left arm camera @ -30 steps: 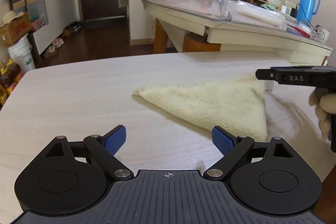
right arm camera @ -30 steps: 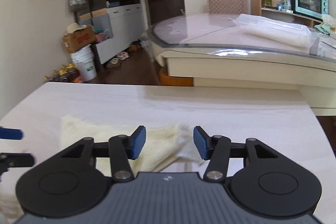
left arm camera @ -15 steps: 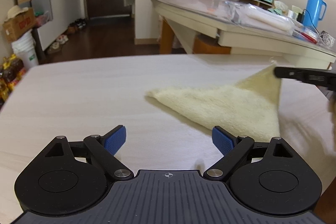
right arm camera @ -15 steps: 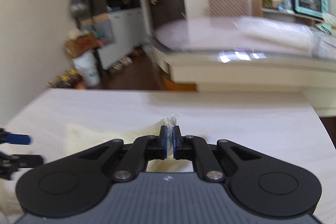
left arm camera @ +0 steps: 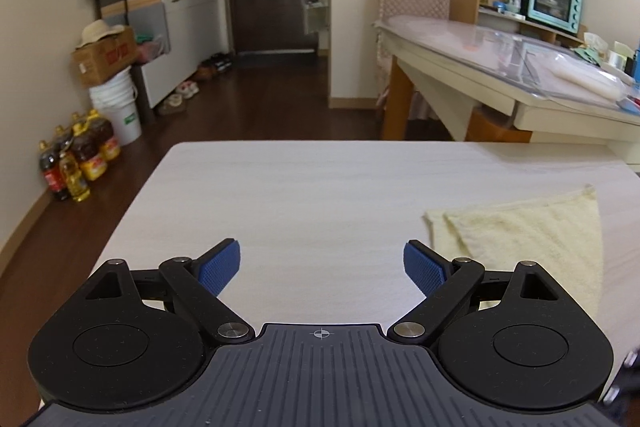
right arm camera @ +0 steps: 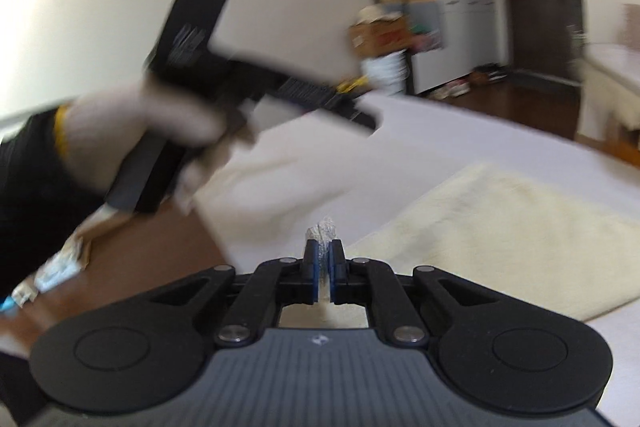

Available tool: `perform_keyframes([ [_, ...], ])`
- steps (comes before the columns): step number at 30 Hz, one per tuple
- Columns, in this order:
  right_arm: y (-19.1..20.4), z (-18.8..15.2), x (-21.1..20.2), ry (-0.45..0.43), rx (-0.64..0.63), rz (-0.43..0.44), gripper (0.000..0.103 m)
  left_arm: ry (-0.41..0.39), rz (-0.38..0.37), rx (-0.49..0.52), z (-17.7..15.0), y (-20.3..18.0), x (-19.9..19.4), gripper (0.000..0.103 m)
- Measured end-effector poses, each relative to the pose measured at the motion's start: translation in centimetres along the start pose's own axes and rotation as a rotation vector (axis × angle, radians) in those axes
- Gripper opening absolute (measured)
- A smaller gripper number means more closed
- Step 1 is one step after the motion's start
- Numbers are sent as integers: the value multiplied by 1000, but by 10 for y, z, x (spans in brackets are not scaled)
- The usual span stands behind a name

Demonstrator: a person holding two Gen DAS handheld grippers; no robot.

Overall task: Fold towel
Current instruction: 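Grasp a corner of the folded towel with the right gripper and lift it, then lift the held corner high with the right gripper, unfolding the towel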

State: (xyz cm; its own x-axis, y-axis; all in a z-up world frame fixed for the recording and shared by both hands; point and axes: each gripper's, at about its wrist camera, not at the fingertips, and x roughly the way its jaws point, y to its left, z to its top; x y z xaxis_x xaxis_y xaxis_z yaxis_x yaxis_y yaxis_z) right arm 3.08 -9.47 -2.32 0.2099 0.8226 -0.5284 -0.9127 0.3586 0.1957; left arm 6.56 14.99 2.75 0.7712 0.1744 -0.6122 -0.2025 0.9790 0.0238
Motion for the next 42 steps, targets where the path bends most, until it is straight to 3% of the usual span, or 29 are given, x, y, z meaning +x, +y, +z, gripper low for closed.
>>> perform_keyframes([
  [1, 3, -2, 3, 16, -18, 3, 10, 4, -1, 2, -1, 1, 1, 93],
  [3, 3, -1, 1, 13, -30, 17, 33, 15, -5, 9, -3, 1, 7, 93],
  [4, 1, 2, -3, -3, -37, 5, 34, 20, -13, 16, -3, -1, 10, 93],
  [9, -31, 26, -24, -75, -95, -163, 34, 33, -82, 74, 3, -17, 33, 93],
  [15, -92, 47, 9, 27, -171, -314, 35, 67, -174, 170, 12, -44, 68, 93],
  [20, -118, 66, 45, 99, -235, -282, 38, 80, -199, 246, 16, -60, 91, 93],
  [25, -135, 76, 79, 171, -251, -237, 38, 87, -217, 250, 16, -57, 102, 93],
  [27, -141, 79, 86, 194, -234, -212, 33, 91, -215, 253, 14, -56, 105, 93],
  [28, -145, 81, 88, 205, -217, -192, 24, 93, -216, 253, 14, -55, 106, 93],
  [29, -148, 81, 89, 211, -206, -180, 4, 95, -217, 251, 13, -54, 107, 93],
  [32, -141, 80, 82, 183, -253, -221, 3, 91, -221, 248, 13, -52, 106, 93],
  [36, -127, 75, 50, 77, -284, -272, 3, 90, -215, 267, 13, -54, 105, 93],
  [42, -90, 43, -30, -73, -275, -365, 3, 87, -200, 281, 13, -56, 102, 93],
])
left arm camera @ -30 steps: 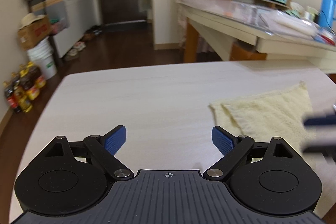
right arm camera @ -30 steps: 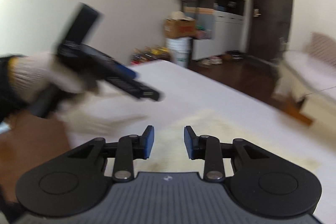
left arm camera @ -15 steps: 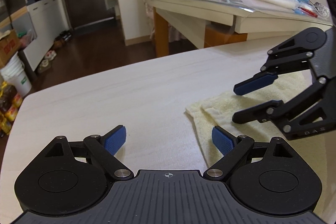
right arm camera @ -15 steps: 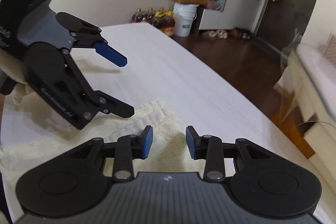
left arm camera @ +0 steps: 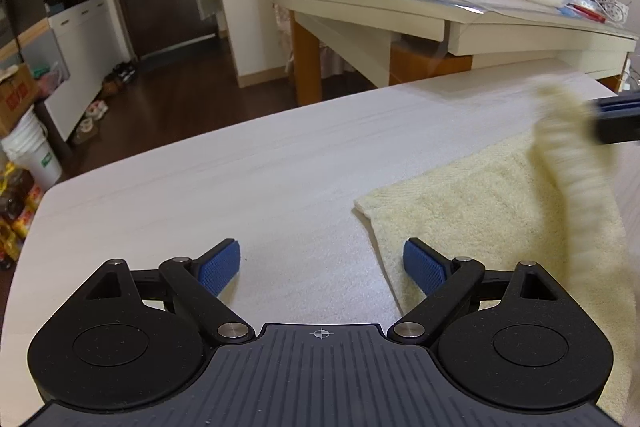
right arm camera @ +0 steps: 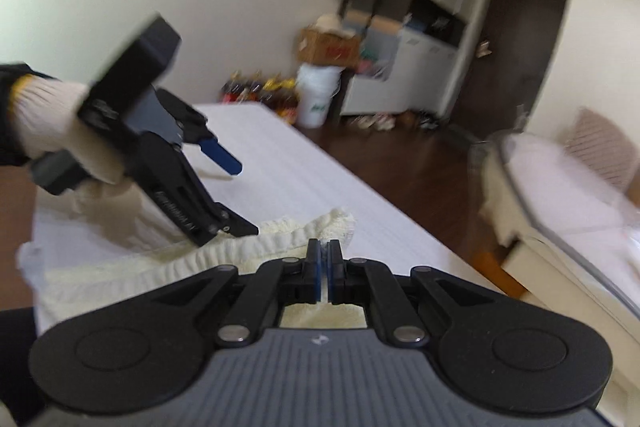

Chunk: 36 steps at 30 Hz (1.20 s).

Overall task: Fold towel
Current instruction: 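Lift the held corner high with the right gripper, unfolding the towel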

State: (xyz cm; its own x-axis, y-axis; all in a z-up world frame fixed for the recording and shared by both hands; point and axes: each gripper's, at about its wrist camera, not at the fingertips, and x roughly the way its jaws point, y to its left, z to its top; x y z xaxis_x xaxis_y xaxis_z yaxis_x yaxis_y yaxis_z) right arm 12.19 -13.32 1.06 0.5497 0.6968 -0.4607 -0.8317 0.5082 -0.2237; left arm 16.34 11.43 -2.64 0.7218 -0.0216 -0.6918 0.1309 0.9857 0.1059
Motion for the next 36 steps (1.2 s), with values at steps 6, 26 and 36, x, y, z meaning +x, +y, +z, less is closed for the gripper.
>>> perform_keyframes([
  [6, 19, -51, -77, -43, 83, -74, 3, 1, 28, 23, 1, -5, -4, 93],
  [26, 47, -119, -114, 116, -150, -173, 44, -21, -33, 117, -21, -62, -69, 93],
  [36, 44, -125, -135, 65, -79, -218, 55, -65, -222, 458, -13, -188, -85, 93],
])
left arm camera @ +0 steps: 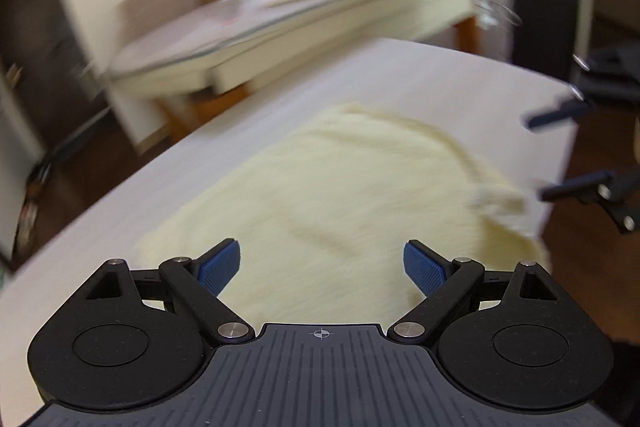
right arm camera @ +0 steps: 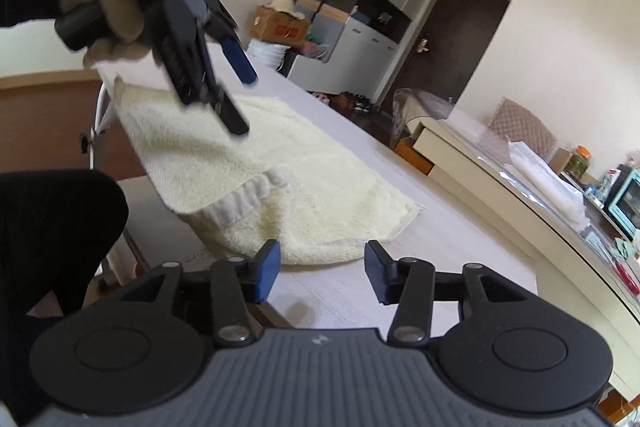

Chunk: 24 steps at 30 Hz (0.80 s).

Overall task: Fold towel
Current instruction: 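Lift the held corner high with the right gripper, unfolding the towel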

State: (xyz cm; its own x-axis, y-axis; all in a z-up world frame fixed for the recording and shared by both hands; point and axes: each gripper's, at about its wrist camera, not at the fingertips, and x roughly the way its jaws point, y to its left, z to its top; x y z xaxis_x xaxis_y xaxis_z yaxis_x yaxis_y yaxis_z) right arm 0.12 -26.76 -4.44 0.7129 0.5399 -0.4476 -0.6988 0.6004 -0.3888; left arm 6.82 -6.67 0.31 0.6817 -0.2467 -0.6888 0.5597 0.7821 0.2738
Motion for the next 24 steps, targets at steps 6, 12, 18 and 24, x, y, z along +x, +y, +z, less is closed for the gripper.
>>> perform_keyframes([
  [6, 3, -11, -10, 15, -16, -33, 56, -21, -126, 52, 20, -38, 17, 93],
  [12, 6, -16, -17, 13, -58, -42, 59, -161, -245, -47, 46, -36, 2, 93],
  [18, 18, -17, -12, 12, -195, -37, 61, -81, -79, -92, 15, 5, -11, 93],
  [24, 43, -17, -11, 3, -430, -37, 59, -21, 20, -195, -25, 36, -33, 93],
])
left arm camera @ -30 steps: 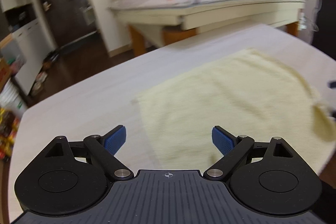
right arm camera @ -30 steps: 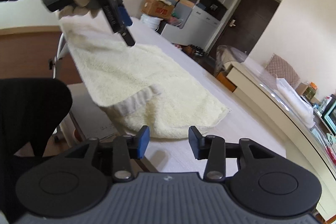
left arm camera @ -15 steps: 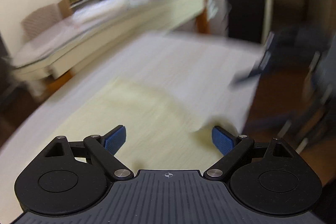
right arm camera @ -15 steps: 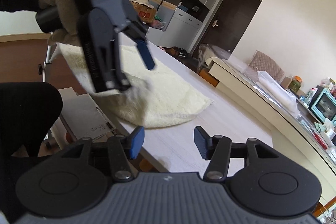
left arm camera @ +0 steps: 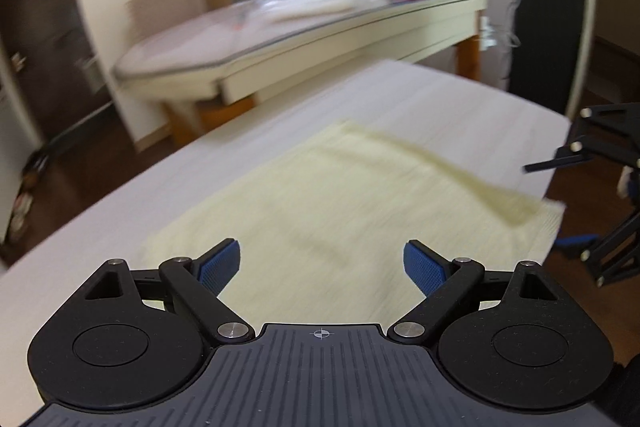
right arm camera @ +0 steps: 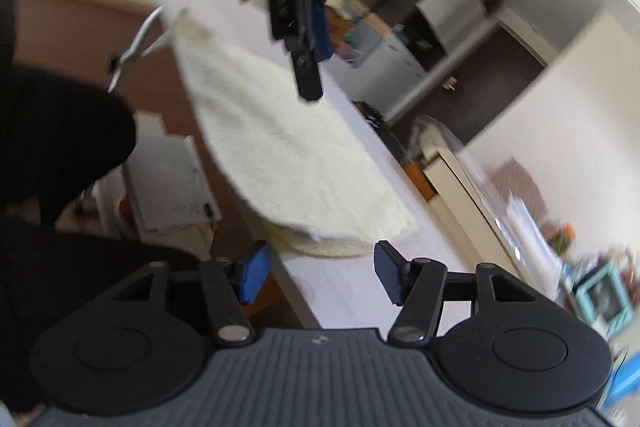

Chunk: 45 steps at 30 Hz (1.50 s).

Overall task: Fold towel
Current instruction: 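Lift the held corner high with the right gripper, unfolding the towel, then grasp the towel edge with the left gripper while the right gripper holds its corner up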

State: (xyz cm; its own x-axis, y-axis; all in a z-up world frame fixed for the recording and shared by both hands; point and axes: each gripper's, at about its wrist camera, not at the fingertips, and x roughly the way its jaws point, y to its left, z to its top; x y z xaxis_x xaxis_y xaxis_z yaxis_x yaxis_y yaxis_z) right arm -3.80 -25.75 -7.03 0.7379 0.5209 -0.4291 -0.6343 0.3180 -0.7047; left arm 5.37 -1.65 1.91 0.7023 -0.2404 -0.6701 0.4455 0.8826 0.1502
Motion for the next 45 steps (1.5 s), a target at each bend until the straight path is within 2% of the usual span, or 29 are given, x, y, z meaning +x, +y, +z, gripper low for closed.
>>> perform_keyframes([
  [4, 10, 5, -1, -6, -128, 4, 53, 40, 42, -33, -23, 15, -17, 93],
  [10, 15, 10, 0, 22, -229, 18, 31, 74, 94, -24, -46, 30, -40, 93],
  [12, 17, 11, 0, 46, -237, 26, 16, 81, 103, -9, -53, 33, -50, 93],
  [14, 17, 11, 1, 72, -237, 35, 8, 91, 102, 22, -61, 35, -60, 93],
  [19, 11, 16, 1, 105, -167, 45, 7, 75, 63, 138, -79, 30, -75, 92],
  [23, -2, 22, 2, 112, -55, 52, 7, 53, 30, 272, -96, 22, -80, 82],
  [25, -10, 25, 2, 117, 1, 58, 7, 30, 28, 348, -103, 13, -79, 81],
  [31, -21, 31, 0, 143, 31, 60, 8, -11, 7, 559, -117, -9, -68, 56],
  [33, -21, 32, -1, 148, 29, 61, 8, -27, -5, 602, -118, -13, -66, 47],
  [35, -23, 33, -1, 153, 29, 62, 8, -42, -22, 641, -116, -16, -65, 45],
  [37, -22, 33, 0, 159, 28, 64, 8, -43, -36, 677, -115, -17, -64, 38],
  [39, -21, 33, 0, 161, 30, 67, 8, -35, -54, 704, -114, -17, -62, 20],
  [41, -21, 32, 0, 160, 40, 70, 8, -13, -76, 719, -112, -16, -60, 9],
  [45, -22, 30, -1, 159, 73, 79, 8, -11, -99, 704, -105, -11, -68, 7],
])
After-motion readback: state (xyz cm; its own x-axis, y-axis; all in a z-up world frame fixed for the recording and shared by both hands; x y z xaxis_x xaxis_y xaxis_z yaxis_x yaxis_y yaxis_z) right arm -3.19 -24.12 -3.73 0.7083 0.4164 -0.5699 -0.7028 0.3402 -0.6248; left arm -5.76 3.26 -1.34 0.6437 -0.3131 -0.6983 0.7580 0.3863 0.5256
